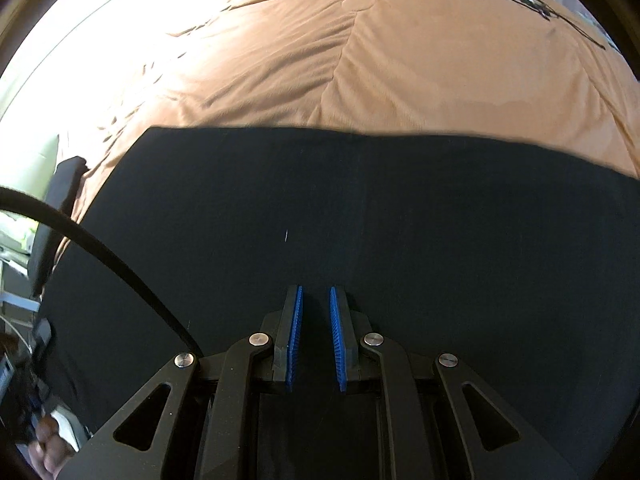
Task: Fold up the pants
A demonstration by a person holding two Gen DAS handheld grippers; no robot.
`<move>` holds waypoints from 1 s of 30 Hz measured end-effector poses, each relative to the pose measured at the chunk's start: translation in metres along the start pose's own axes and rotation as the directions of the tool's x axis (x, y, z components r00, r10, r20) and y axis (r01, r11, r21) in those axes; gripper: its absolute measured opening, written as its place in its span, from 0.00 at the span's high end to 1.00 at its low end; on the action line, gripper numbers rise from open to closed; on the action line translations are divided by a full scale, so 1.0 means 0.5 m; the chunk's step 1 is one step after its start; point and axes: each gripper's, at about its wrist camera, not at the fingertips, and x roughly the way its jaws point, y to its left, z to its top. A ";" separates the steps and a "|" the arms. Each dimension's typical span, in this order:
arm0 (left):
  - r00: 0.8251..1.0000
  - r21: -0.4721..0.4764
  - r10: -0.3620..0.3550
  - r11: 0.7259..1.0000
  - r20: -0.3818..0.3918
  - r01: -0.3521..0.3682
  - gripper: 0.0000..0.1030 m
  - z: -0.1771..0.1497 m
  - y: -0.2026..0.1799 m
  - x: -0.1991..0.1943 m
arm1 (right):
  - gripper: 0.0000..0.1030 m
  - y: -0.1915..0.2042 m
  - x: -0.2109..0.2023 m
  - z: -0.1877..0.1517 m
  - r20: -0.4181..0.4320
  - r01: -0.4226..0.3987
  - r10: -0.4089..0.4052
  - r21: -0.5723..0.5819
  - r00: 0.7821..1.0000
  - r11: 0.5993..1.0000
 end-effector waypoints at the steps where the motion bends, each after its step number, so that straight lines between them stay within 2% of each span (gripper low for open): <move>1: 1.000 0.010 -0.006 1.000 0.000 0.006 0.88 0.001 -0.008 -0.001 | 0.90 -0.001 -0.005 -0.014 0.000 -0.012 0.012 0.005 1.000 1.000; 7: 0.999 0.075 -0.048 0.996 -0.005 0.049 0.88 0.006 -0.068 -0.004 | 0.90 -0.012 -0.034 -0.082 -0.022 -0.152 0.154 0.062 0.988 0.986; 10: 0.998 0.114 -0.066 0.991 -0.011 0.067 0.88 0.004 -0.109 -0.001 | 0.90 -0.019 -0.051 -0.110 -0.017 -0.190 0.192 0.079 0.981 0.979; 14: 0.995 0.169 -0.093 0.981 -0.026 0.097 0.88 0.001 -0.163 0.001 | 0.90 -0.033 -0.041 -0.152 -0.056 -0.290 0.298 0.122 0.953 0.949; 19: 0.990 0.251 -0.129 0.958 -0.052 0.138 0.88 -0.021 -0.243 0.007 | 0.90 -0.053 -0.059 -0.181 -0.044 -0.324 0.330 0.113 0.943 0.939; 24: 0.983 0.317 -0.161 0.931 -0.089 0.181 0.88 -0.050 -0.319 0.016 | 0.90 -0.098 -0.120 -0.194 0.034 -0.332 0.330 0.108 0.943 0.937; 27: 0.979 0.343 -0.174 0.917 -0.110 0.202 0.88 -0.068 -0.350 0.023 | 0.85 -0.135 -0.168 -0.200 0.088 -0.296 0.288 0.105 0.954 0.949; 30: 0.975 0.374 -0.176 0.902 -0.134 0.215 0.88 -0.090 -0.386 0.035 | 0.80 -0.168 -0.210 -0.214 0.135 -0.300 0.284 0.120 0.949 0.947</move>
